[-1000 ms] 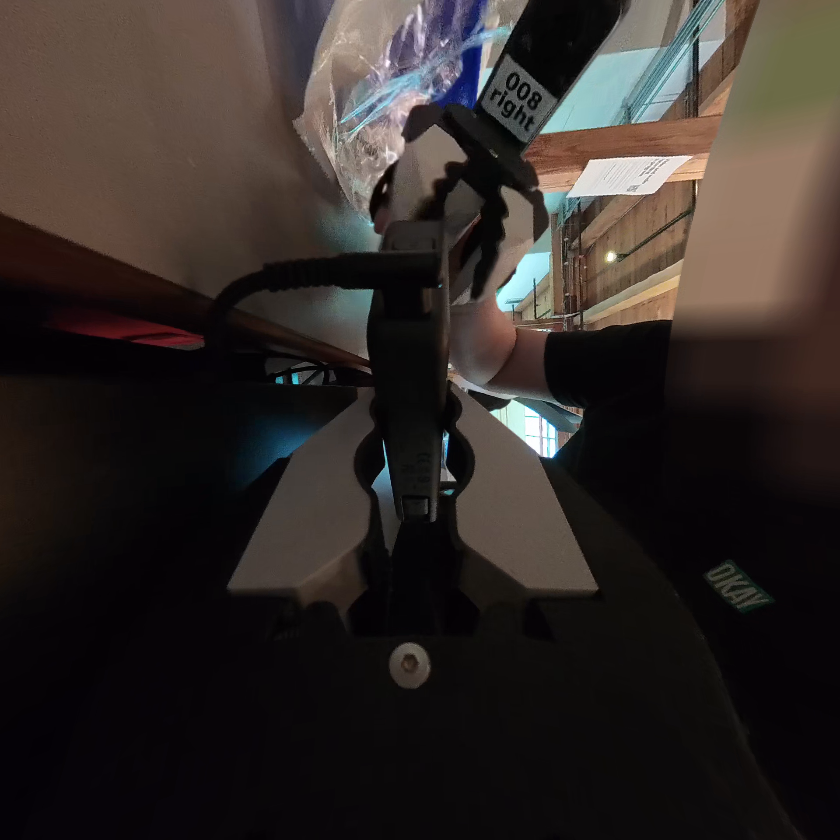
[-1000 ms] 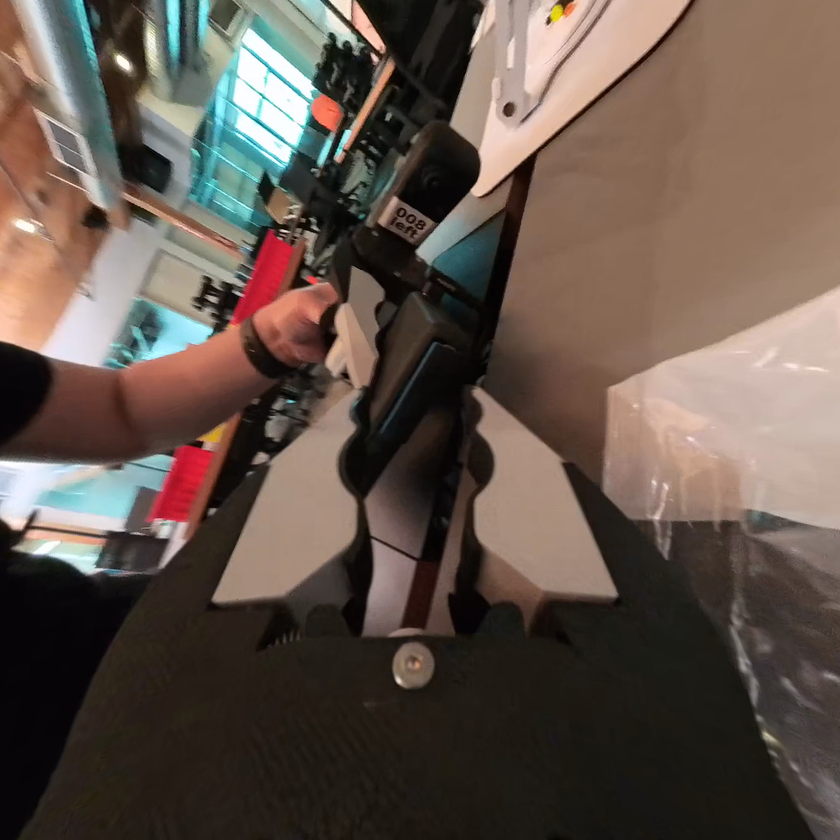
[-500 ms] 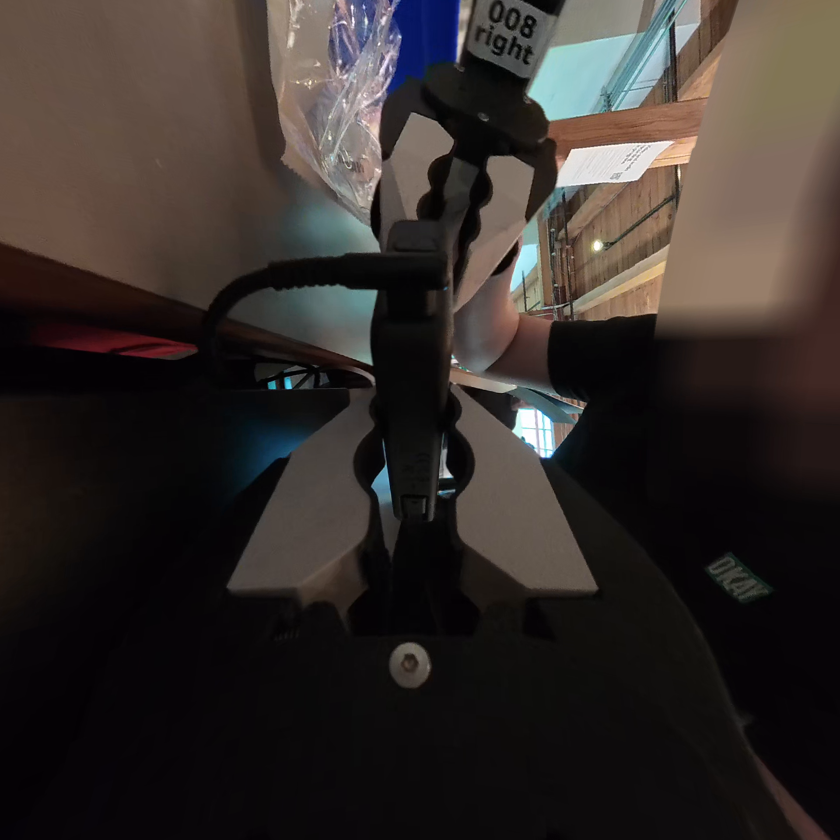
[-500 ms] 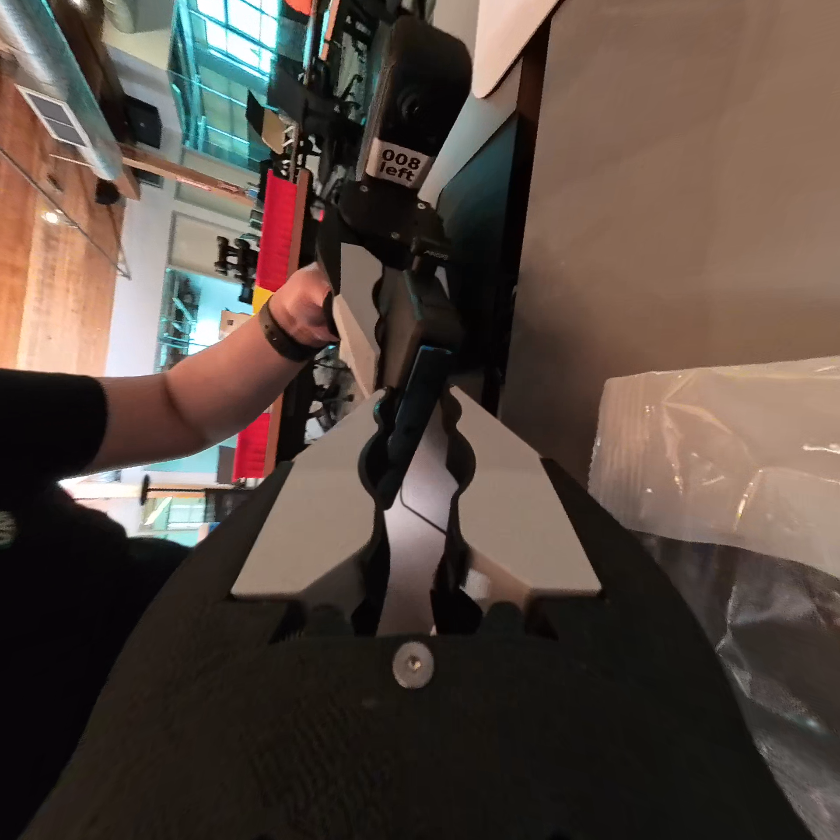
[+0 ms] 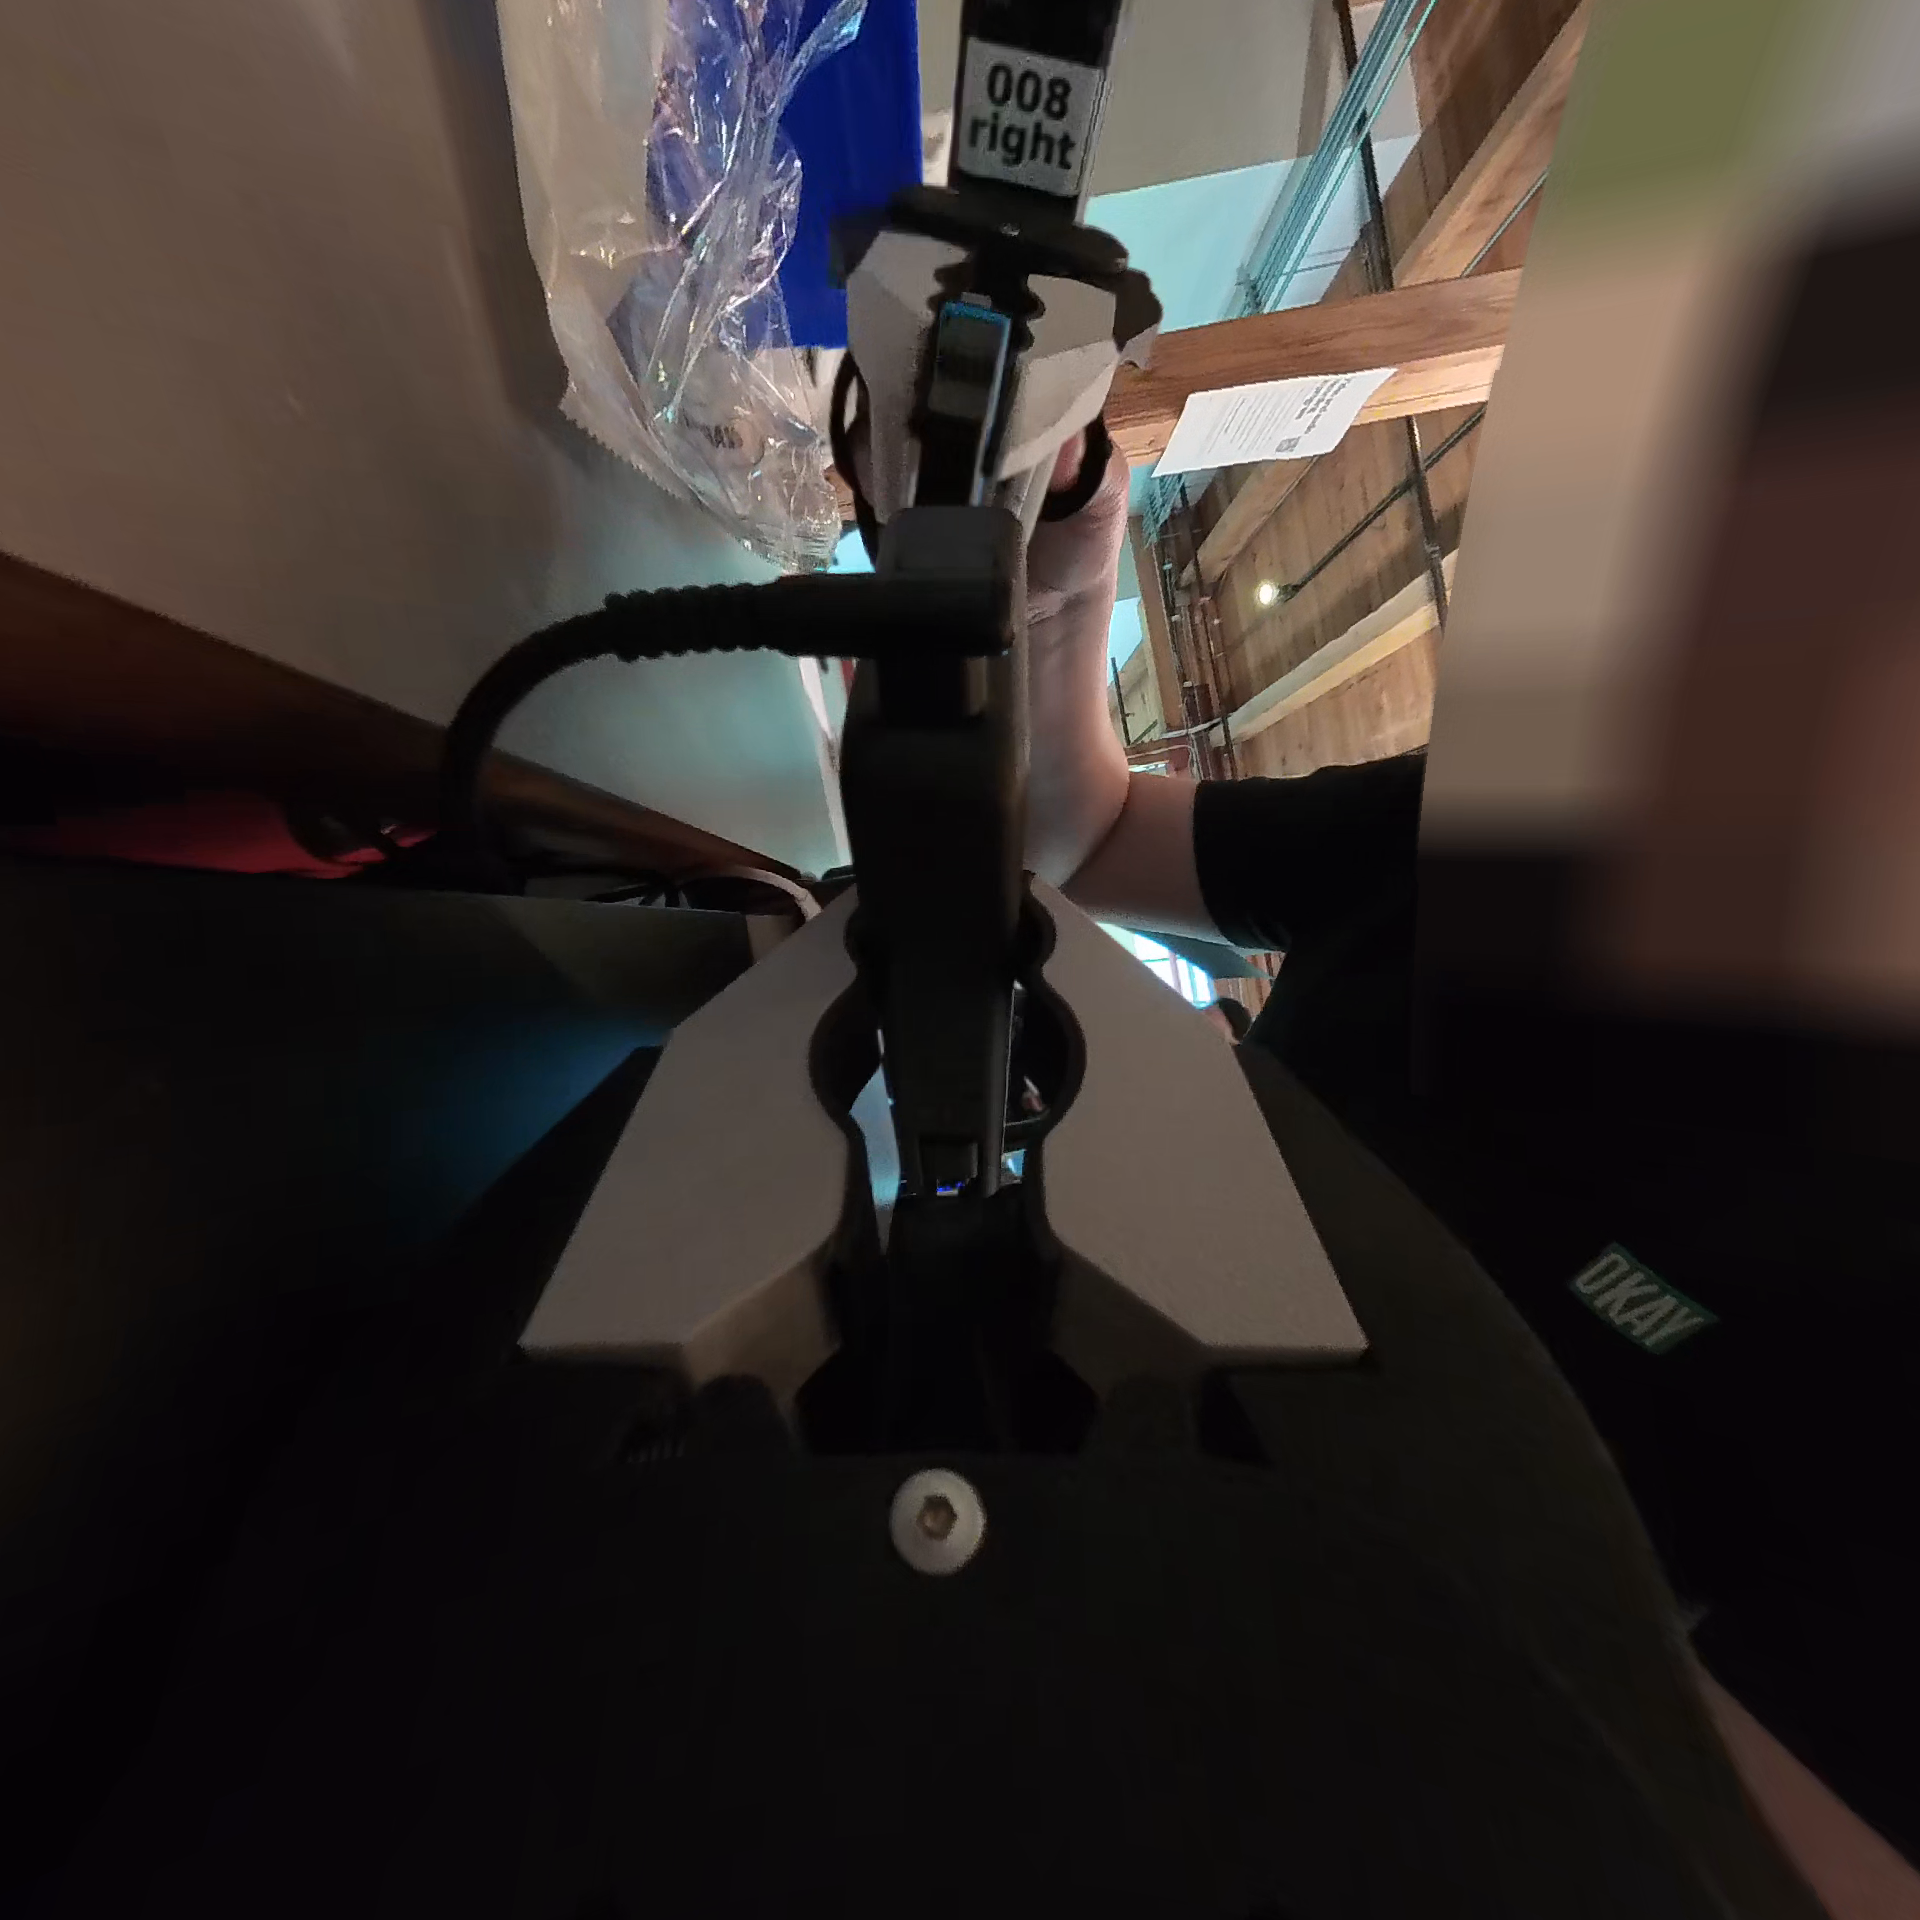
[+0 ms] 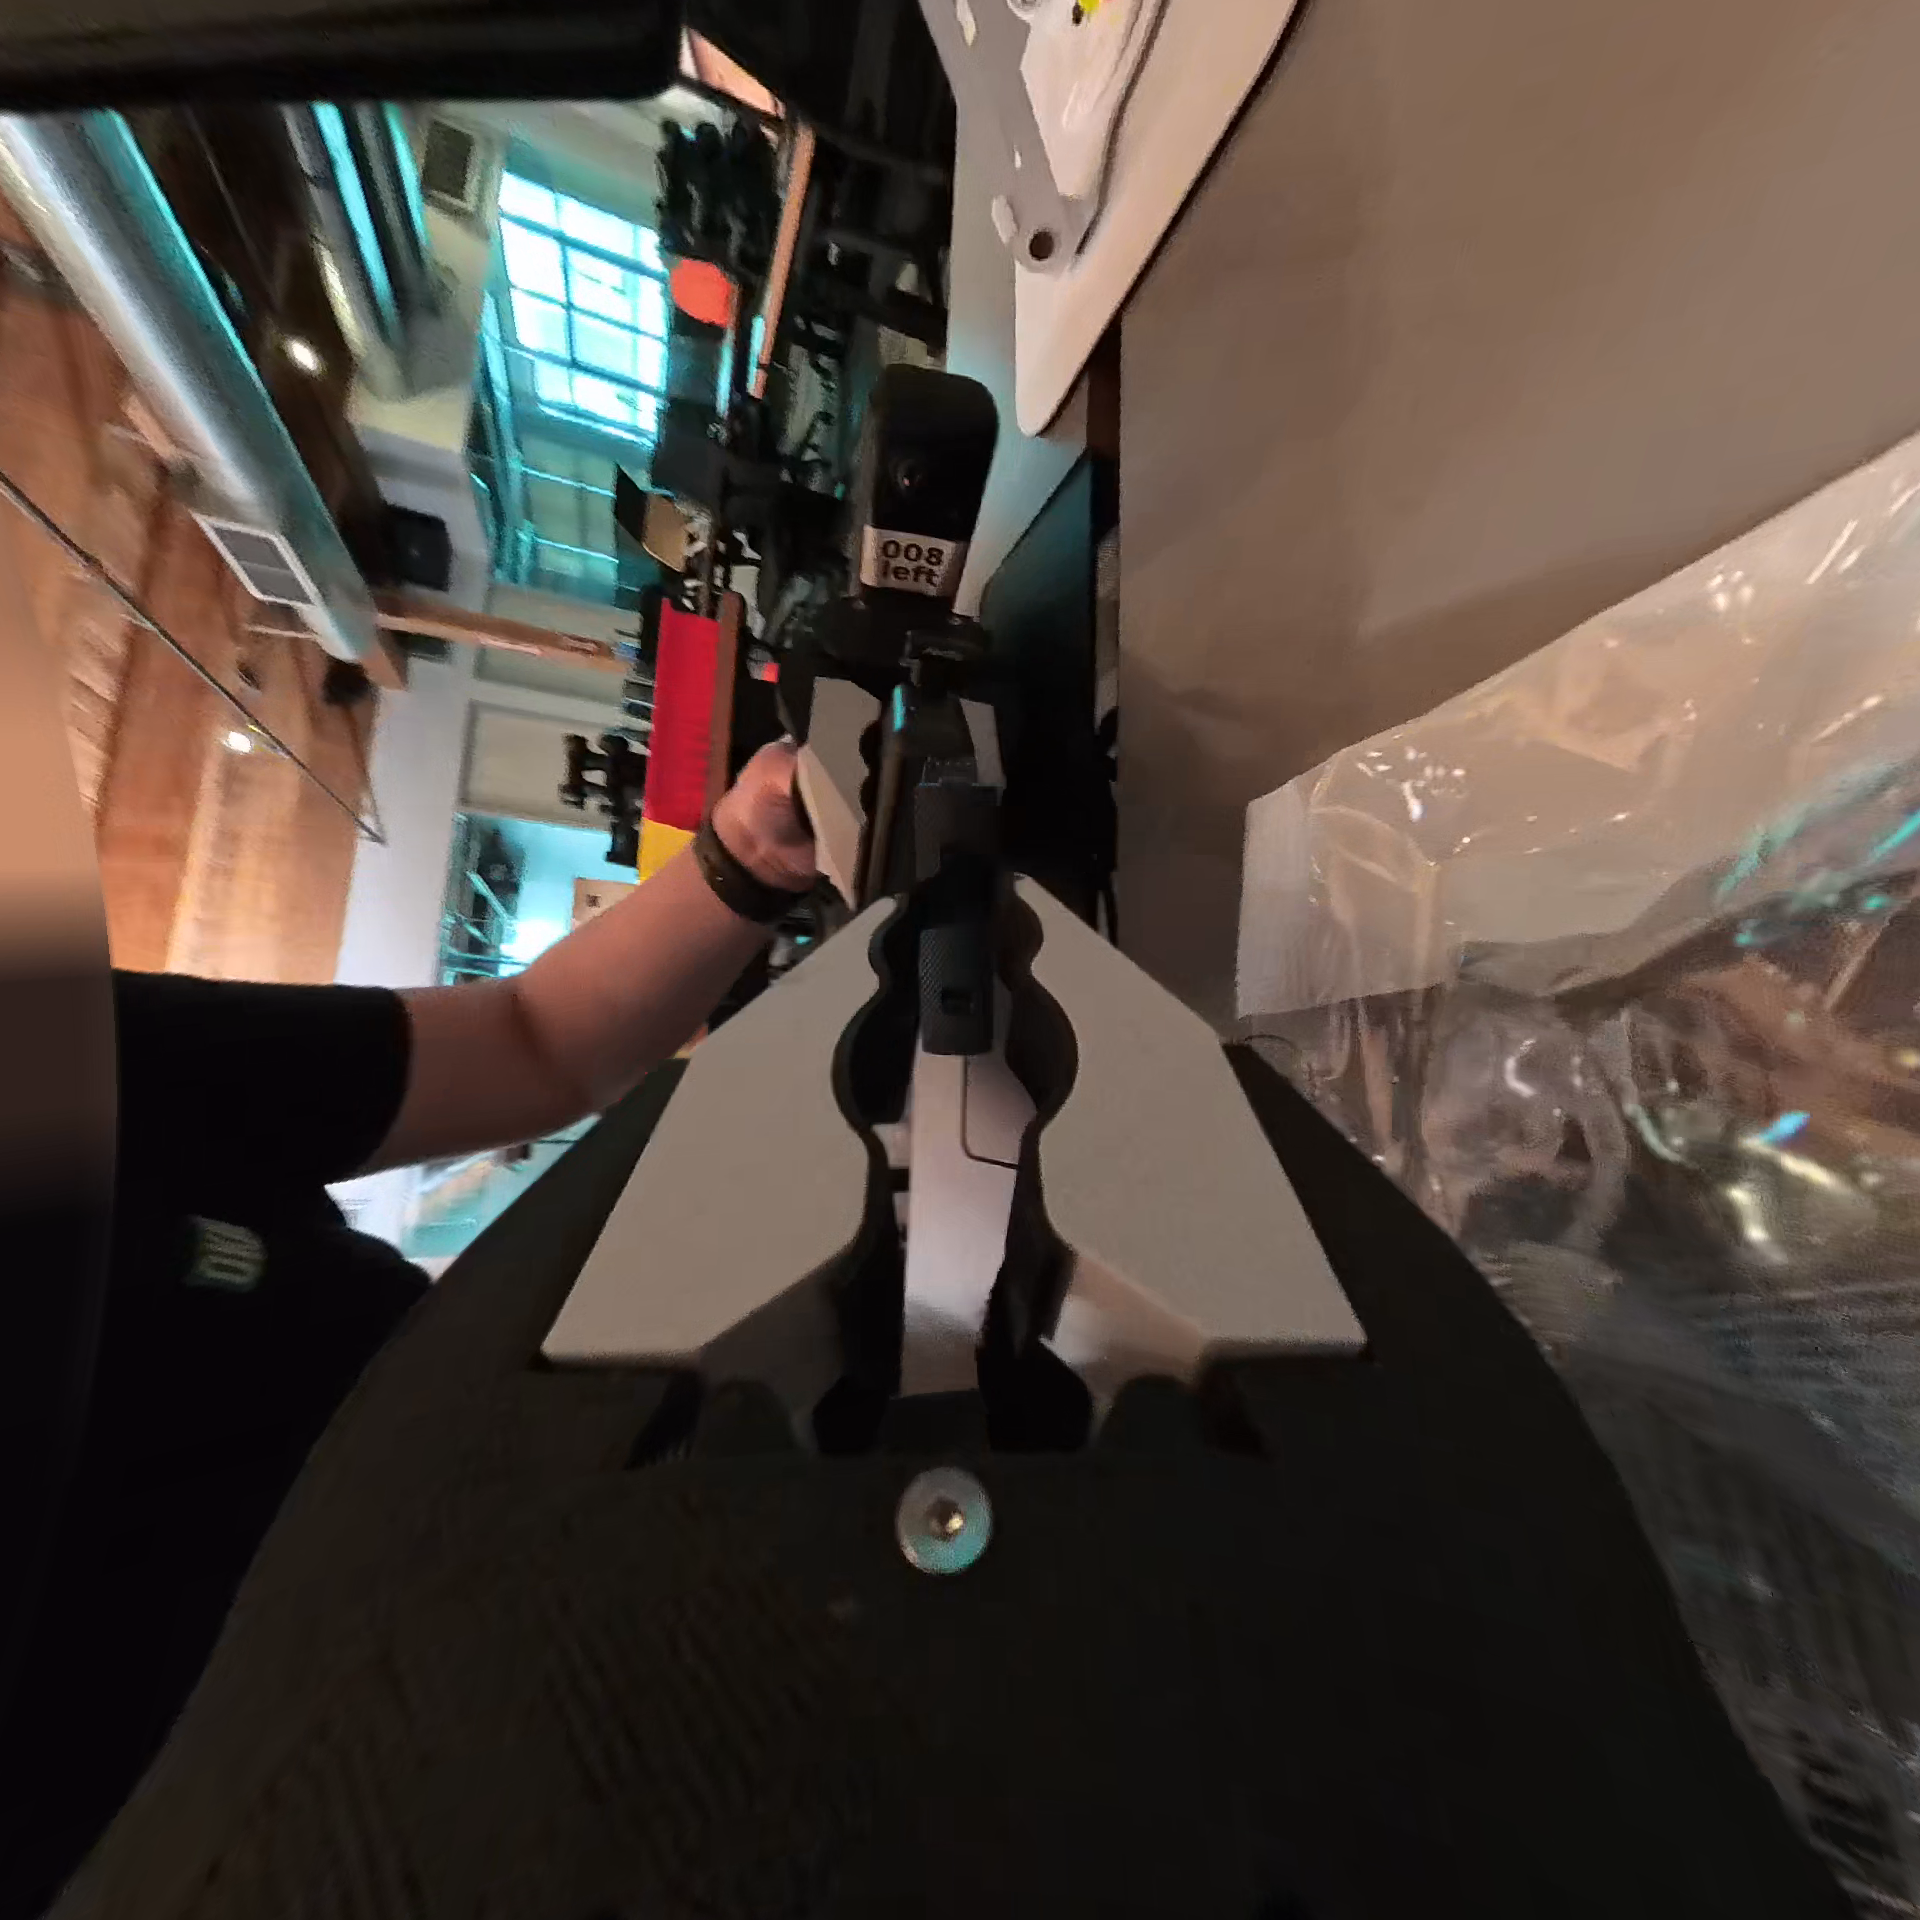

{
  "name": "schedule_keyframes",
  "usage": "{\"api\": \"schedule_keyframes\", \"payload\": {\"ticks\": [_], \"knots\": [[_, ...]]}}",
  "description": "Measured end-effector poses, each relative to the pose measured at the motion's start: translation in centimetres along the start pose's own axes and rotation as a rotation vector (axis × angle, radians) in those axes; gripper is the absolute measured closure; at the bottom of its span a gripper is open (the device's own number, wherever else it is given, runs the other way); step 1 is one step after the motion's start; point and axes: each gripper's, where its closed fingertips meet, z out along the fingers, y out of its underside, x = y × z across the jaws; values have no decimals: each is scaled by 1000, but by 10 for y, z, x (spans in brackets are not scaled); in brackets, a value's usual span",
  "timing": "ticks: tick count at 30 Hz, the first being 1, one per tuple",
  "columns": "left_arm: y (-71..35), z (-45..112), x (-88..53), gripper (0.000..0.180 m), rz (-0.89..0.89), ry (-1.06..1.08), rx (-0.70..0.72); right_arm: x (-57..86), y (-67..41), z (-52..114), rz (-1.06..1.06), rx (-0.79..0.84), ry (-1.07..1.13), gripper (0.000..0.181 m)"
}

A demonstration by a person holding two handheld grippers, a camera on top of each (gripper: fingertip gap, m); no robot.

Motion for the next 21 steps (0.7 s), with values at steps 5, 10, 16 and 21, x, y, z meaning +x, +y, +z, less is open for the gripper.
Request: {"api": "schedule_keyframes", "payload": {"ticks": [5, 10, 16, 21], "knots": [[0, 1, 0, 159, 21, 1, 10, -6, 8, 4, 71, 34, -49, 169], [-1, 1, 2, 159, 26, 14, 20, -7, 14, 14, 174, 61, -117, 168], [0, 1, 2, 159, 31, 17, 14, -6, 16, 29, 178, 53, -126, 169], [-1, 0, 3, 159, 30, 23, 18, -7, 14, 30, 143, 54, -132, 168]]}}
